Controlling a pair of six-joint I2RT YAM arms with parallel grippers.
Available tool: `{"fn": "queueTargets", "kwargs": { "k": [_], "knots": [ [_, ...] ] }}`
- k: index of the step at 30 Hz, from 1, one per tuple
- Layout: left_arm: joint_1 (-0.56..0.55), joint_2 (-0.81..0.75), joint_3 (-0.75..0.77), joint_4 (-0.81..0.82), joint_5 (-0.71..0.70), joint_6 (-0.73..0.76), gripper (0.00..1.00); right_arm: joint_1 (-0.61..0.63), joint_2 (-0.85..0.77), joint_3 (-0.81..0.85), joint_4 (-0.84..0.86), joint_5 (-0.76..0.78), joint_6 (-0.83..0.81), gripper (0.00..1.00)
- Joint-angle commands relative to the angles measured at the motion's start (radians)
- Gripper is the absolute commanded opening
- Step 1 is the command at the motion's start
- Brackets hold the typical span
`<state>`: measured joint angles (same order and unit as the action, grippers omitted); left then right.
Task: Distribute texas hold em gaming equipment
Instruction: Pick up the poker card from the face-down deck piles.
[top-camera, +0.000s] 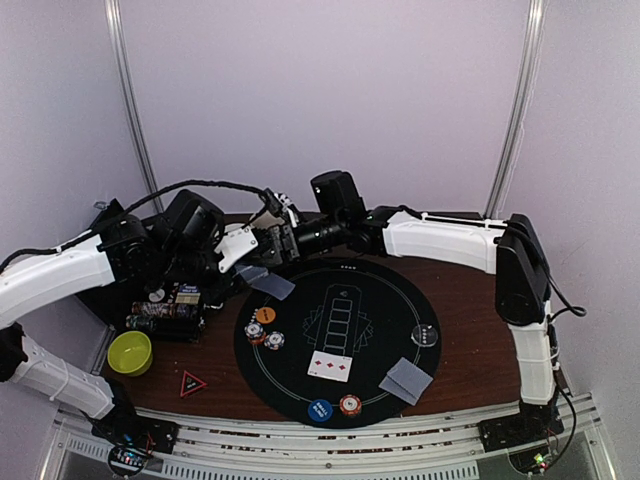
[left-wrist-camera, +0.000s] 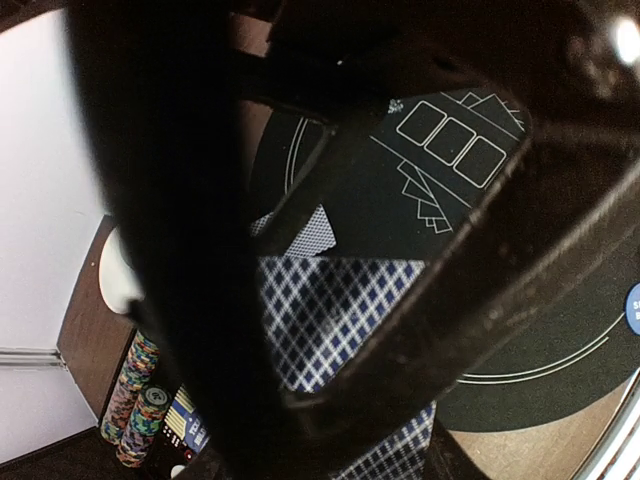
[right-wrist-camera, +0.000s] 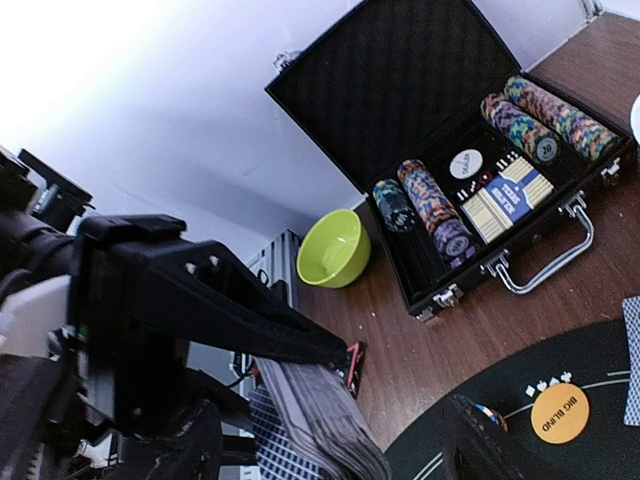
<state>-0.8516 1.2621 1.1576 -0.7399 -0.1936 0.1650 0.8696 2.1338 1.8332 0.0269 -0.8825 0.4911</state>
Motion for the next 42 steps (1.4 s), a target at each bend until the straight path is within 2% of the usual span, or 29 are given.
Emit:
{"fn": "queueTargets", "kwargs": {
  "k": [1,5,13,23,26,30,32,38,42],
  "knots": [
    [0.005,-0.006,0.017,0.053,0.005,0.008,0.47,0.018,-0.023,-0.003,-0.144,0.102,-0.153,0.77],
    [0.005,-0.004,0.017,0.053,0.006,0.012,0.47,0.023,-0.013,0.016,-0.189,0.144,-0.187,0.75],
    [0.005,-0.021,0.005,0.051,0.021,0.021,0.47,0.013,-0.026,0.046,-0.247,0.245,-0.191,0.47],
    [0.005,-0.034,-0.009,0.051,0.014,0.029,0.47,0.008,-0.099,0.050,-0.384,0.333,-0.286,0.34],
    [0.005,-0.034,-0.009,0.052,0.015,0.027,0.47,0.006,-0.113,0.064,-0.428,0.371,-0.309,0.23],
    [0.005,-0.033,-0.009,0.051,0.010,0.022,0.47,0.002,-0.135,0.078,-0.485,0.384,-0.354,0.04],
    [0.005,-0.033,-0.009,0.051,0.007,0.019,0.47,-0.001,-0.157,0.079,-0.514,0.400,-0.384,0.00],
    [0.005,-0.033,-0.020,0.047,0.000,0.004,0.47,-0.073,-0.294,0.007,-0.579,0.486,-0.577,0.00],
    [0.005,-0.032,-0.021,0.048,-0.004,-0.008,0.47,-0.099,-0.457,-0.292,-0.398,0.594,-0.927,0.00]
  ]
}}
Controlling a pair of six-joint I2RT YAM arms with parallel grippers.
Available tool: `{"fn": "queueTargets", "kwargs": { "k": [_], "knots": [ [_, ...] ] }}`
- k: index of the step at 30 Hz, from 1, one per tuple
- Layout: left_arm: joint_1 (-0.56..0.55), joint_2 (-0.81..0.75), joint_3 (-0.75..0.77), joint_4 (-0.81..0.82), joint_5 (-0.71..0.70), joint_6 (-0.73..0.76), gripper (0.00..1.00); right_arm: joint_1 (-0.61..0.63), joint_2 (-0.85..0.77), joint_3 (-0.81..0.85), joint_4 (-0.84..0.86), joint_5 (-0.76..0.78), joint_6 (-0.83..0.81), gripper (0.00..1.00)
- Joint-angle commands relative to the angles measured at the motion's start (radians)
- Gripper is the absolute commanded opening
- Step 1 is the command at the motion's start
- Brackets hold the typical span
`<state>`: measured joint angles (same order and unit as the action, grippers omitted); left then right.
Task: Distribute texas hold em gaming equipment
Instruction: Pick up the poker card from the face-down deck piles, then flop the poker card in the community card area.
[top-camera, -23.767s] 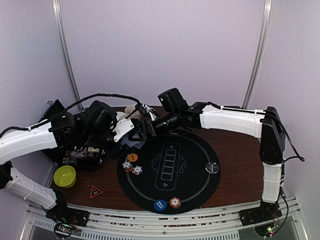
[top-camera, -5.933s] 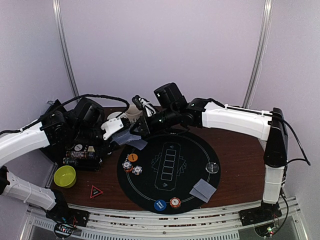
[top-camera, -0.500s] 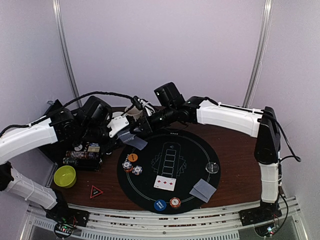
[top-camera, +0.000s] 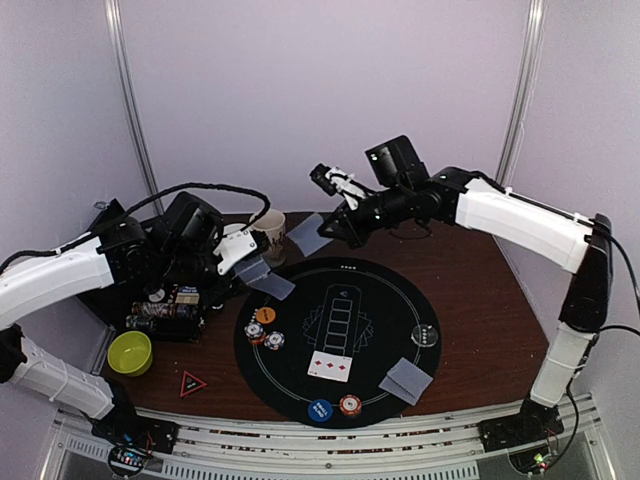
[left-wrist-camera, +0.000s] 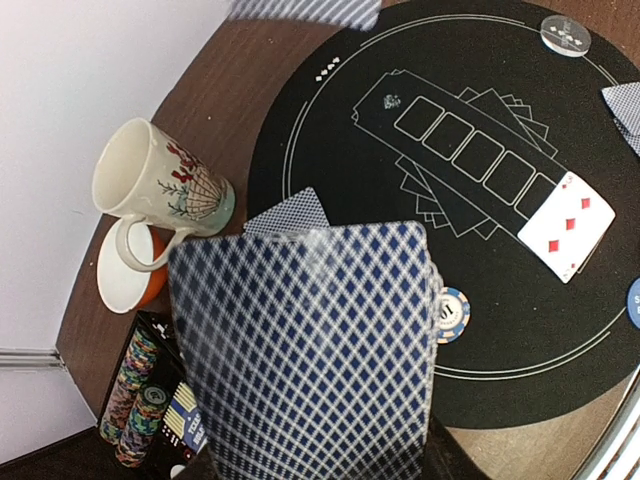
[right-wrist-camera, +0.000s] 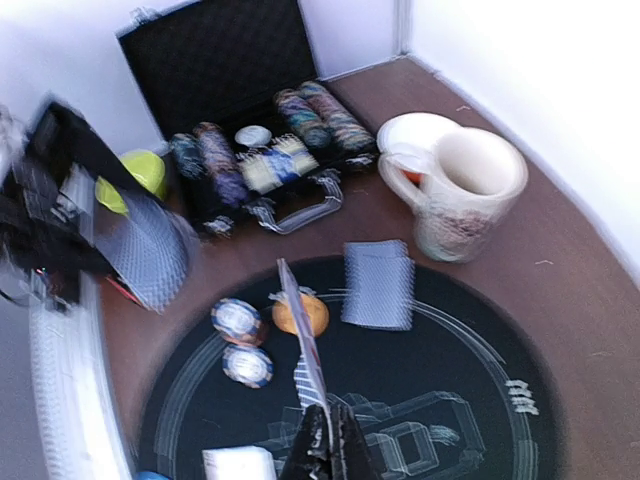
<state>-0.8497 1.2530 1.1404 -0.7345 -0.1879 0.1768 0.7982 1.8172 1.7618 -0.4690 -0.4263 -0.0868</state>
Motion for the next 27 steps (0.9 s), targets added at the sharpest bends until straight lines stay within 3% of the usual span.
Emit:
{"fn": "queueTargets", "kwargs": {
  "k": [1,4,6,9,13,23,27],
  "knots": [
    [0.003,-0.024,-0.003,0.043,-0.010,-0.023,0.47,-0.027,-0.179,-0.314,0.173,0.135,-0.474,0.00],
    [0.002,-0.021,0.002,0.043,-0.011,-0.028,0.48,-0.024,-0.240,-0.555,0.418,0.080,-0.798,0.00],
    [0.003,-0.019,0.004,0.043,-0.014,-0.030,0.48,-0.024,-0.222,-0.628,0.471,0.012,-0.996,0.00],
    [0.003,-0.014,0.004,0.044,-0.016,-0.035,0.47,-0.021,-0.132,-0.653,0.546,-0.091,-1.145,0.00],
    [0.003,-0.004,0.004,0.049,-0.018,-0.034,0.47,-0.009,-0.018,-0.624,0.524,-0.172,-1.380,0.00],
    [0.003,0.024,0.019,0.050,-0.023,-0.011,0.47,0.025,0.052,-0.664,0.436,-0.061,-1.630,0.00],
    [0.004,0.032,0.028,0.050,-0.030,-0.003,0.47,0.031,0.039,-0.708,0.419,-0.011,-1.676,0.07]
  ]
}}
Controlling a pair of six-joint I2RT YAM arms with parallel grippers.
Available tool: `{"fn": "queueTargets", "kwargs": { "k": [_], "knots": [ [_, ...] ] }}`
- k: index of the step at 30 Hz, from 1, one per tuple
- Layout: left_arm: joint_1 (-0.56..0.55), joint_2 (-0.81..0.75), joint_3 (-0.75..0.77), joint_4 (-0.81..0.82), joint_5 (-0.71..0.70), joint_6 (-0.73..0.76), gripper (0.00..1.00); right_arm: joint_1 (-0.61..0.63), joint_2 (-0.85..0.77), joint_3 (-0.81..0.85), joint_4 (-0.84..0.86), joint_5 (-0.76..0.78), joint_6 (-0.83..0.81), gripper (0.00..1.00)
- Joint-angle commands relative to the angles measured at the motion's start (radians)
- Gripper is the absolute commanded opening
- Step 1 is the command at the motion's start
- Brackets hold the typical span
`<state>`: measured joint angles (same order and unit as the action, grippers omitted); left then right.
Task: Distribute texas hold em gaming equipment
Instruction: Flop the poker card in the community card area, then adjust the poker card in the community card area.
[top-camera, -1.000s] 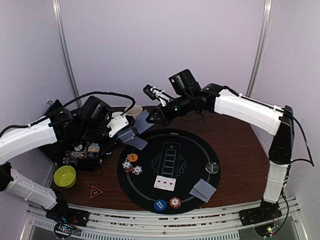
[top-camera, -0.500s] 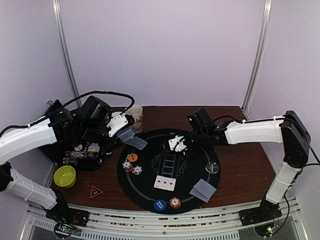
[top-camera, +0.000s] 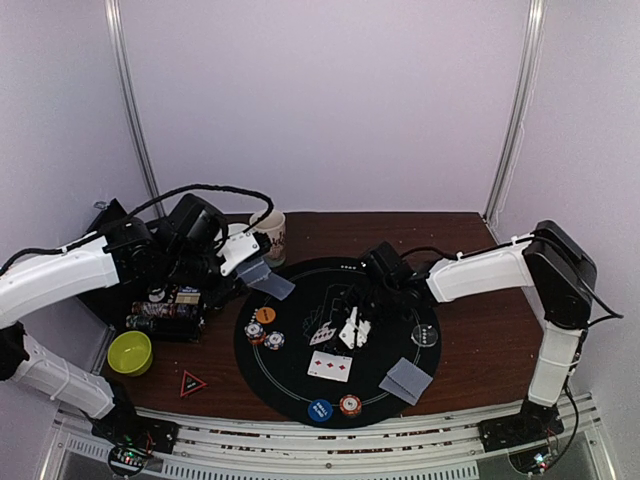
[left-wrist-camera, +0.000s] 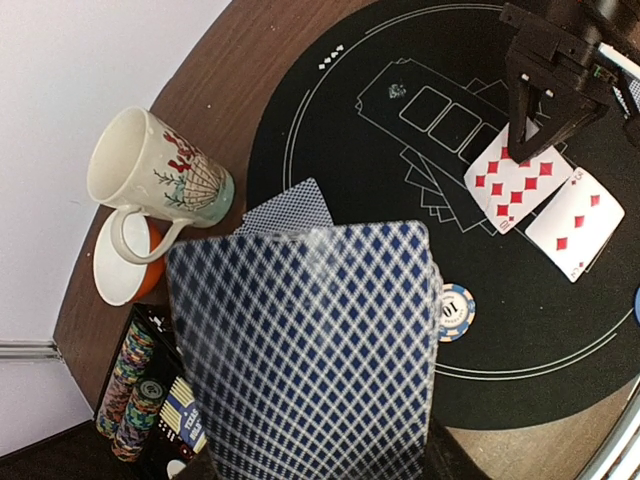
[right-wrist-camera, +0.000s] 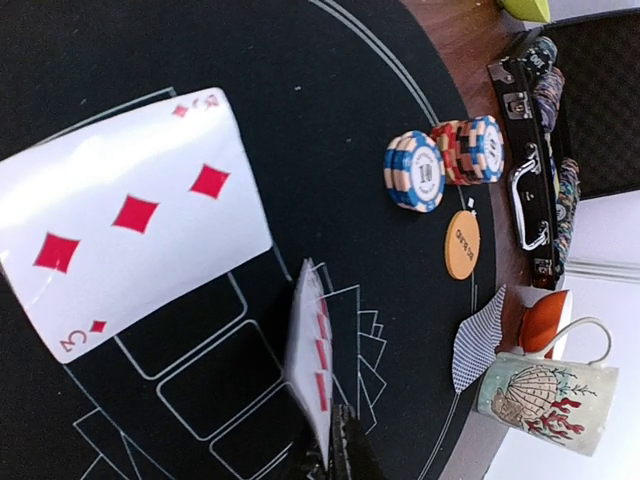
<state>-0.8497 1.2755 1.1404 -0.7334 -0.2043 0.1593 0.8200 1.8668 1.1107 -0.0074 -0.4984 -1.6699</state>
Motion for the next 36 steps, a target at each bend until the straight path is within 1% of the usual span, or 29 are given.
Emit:
{"fn": "queueTargets", "kwargs": {
  "k": [1,6,7,8,10,11,12,14,15,16,18,20,21,23,24,25,26,28,29,30,32,34,36],
  "knots": [
    [0.004,0.010,0.030,0.051,-0.013,0.016,0.47,0.012,-0.021,-0.081,-0.038,0.078,-0.109,0.09],
    [0.004,0.010,0.032,0.051,-0.014,0.020,0.47,0.015,-0.070,-0.163,-0.007,0.137,-0.114,0.12],
    [0.004,0.010,0.032,0.052,-0.013,0.020,0.47,0.015,-0.079,-0.174,-0.002,0.145,-0.117,0.15],
    [0.004,0.010,0.032,0.051,-0.012,0.020,0.48,0.014,-0.085,-0.183,0.004,0.159,-0.122,0.22],
    [0.004,0.010,0.033,0.051,-0.012,0.019,0.48,0.013,-0.096,-0.193,0.014,0.162,-0.132,0.30],
    [0.004,0.010,0.034,0.051,-0.011,0.018,0.48,0.013,-0.098,-0.191,0.014,0.160,-0.132,0.41],
    [0.004,0.010,0.035,0.051,-0.011,0.019,0.47,0.013,-0.098,-0.183,0.006,0.163,-0.130,0.49],
    [0.005,0.007,0.036,0.051,-0.013,0.017,0.48,0.015,-0.112,-0.181,0.003,0.173,-0.119,0.61],
    [0.004,0.005,0.036,0.050,-0.012,0.017,0.48,0.014,-0.128,-0.188,0.008,0.181,-0.105,0.66],
    [0.004,0.001,0.035,0.049,-0.012,0.017,0.47,0.013,-0.147,-0.194,0.008,0.190,-0.089,0.69],
    [0.004,-0.007,0.033,0.047,-0.011,0.017,0.48,0.011,-0.199,-0.206,0.013,0.192,0.006,0.72],
    [0.004,-0.015,0.032,0.042,-0.016,0.016,0.48,-0.005,-0.267,-0.227,0.070,0.170,0.181,0.73],
    [0.005,-0.017,0.033,0.042,-0.016,0.018,0.48,-0.011,-0.301,-0.229,0.110,0.157,0.323,0.72],
    [0.004,-0.020,0.033,0.042,-0.016,0.019,0.47,-0.018,-0.364,-0.210,0.186,0.175,0.681,0.71],
    [0.004,-0.023,0.033,0.042,-0.016,0.017,0.47,-0.019,-0.377,-0.187,0.200,0.205,0.923,0.71],
    [0.004,-0.024,0.033,0.042,-0.016,0.016,0.47,-0.019,-0.381,-0.160,0.194,0.244,1.090,0.70],
    [0.004,-0.024,0.032,0.042,-0.017,0.014,0.47,-0.020,-0.376,-0.126,0.168,0.293,1.259,0.68],
    [0.005,-0.024,0.029,0.042,-0.015,0.010,0.47,-0.021,-0.337,-0.032,0.046,0.382,1.541,0.62],
    [0.005,-0.026,0.028,0.042,-0.014,0.010,0.47,-0.021,-0.305,0.025,-0.040,0.421,1.647,0.59],
    [0.004,-0.026,0.026,0.042,-0.012,0.009,0.47,-0.019,-0.262,0.078,-0.120,0.443,1.723,0.53],
    [0.004,-0.029,0.025,0.042,-0.007,0.004,0.47,-0.016,-0.173,0.180,-0.274,0.454,1.833,0.43],
    [0.004,-0.029,0.028,0.042,-0.005,0.002,0.47,-0.012,-0.094,0.230,-0.352,0.435,1.902,0.36],
    [0.004,-0.031,0.031,0.040,-0.005,0.000,0.47,-0.004,-0.040,0.243,-0.377,0.403,1.936,0.30]
  ]
}}
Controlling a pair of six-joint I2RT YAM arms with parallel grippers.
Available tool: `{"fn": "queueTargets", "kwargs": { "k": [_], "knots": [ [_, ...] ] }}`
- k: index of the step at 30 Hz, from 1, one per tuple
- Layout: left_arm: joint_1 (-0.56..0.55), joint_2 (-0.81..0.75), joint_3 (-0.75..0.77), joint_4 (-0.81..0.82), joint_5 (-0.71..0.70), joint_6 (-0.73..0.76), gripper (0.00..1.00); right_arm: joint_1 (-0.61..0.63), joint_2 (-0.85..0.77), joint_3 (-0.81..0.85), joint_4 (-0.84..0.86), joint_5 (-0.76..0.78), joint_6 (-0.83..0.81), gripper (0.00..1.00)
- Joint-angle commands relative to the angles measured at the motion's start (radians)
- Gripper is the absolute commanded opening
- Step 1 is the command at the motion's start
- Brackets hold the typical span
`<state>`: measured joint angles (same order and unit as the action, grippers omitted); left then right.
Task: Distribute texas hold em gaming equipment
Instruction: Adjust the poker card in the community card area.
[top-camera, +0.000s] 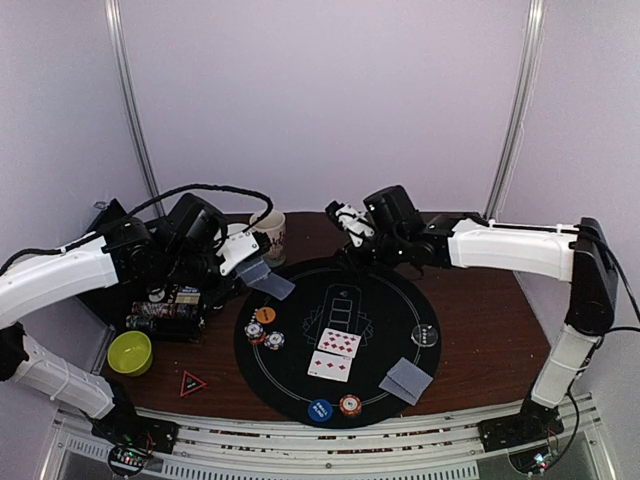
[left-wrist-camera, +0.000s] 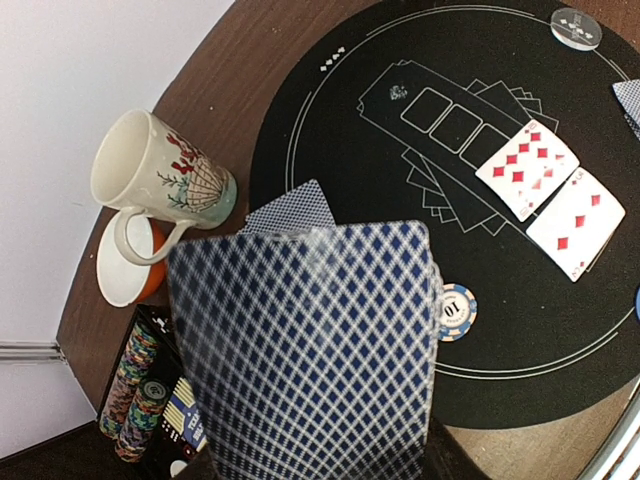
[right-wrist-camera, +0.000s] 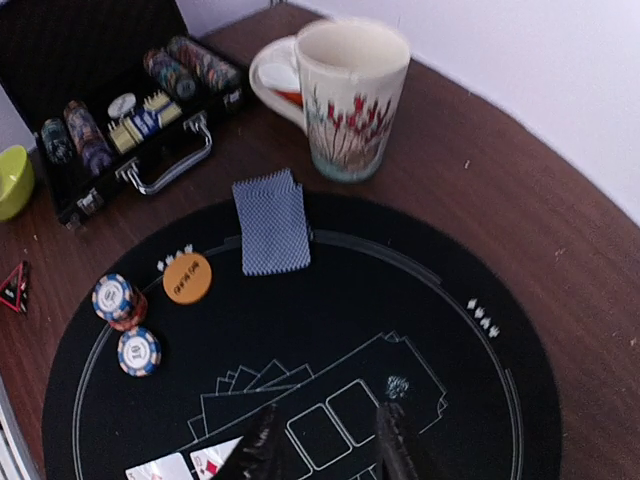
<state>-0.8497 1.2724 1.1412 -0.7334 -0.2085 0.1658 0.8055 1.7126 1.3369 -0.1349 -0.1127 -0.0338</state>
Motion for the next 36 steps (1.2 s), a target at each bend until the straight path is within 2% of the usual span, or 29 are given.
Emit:
{"fn": "queueTargets", "kwargs": {
  "k": [1,8,12,25,30,36],
  "knots": [
    [0.003,-0.030,0.031,0.039,-0.001,-0.010,0.48,0.018,0.135,0.016,-0.252,0.018,0.313,0.27],
    [0.004,-0.037,0.019,0.038,-0.002,-0.016,0.47,0.078,0.294,0.082,-0.352,0.047,0.293,0.14],
    [0.004,-0.037,0.020,0.037,-0.001,-0.015,0.47,0.093,0.343,0.098,-0.362,0.051,0.279,0.12],
    [0.004,-0.035,0.015,0.038,-0.007,-0.010,0.48,0.132,0.421,0.212,-0.398,0.043,0.232,0.11],
    [0.005,-0.042,0.012,0.037,-0.010,-0.009,0.47,0.118,0.377,0.250,-0.454,0.101,0.250,0.11],
    [0.004,-0.047,0.002,0.038,-0.012,-0.007,0.48,0.081,0.211,0.103,-0.453,0.163,0.306,0.09]
  ]
}}
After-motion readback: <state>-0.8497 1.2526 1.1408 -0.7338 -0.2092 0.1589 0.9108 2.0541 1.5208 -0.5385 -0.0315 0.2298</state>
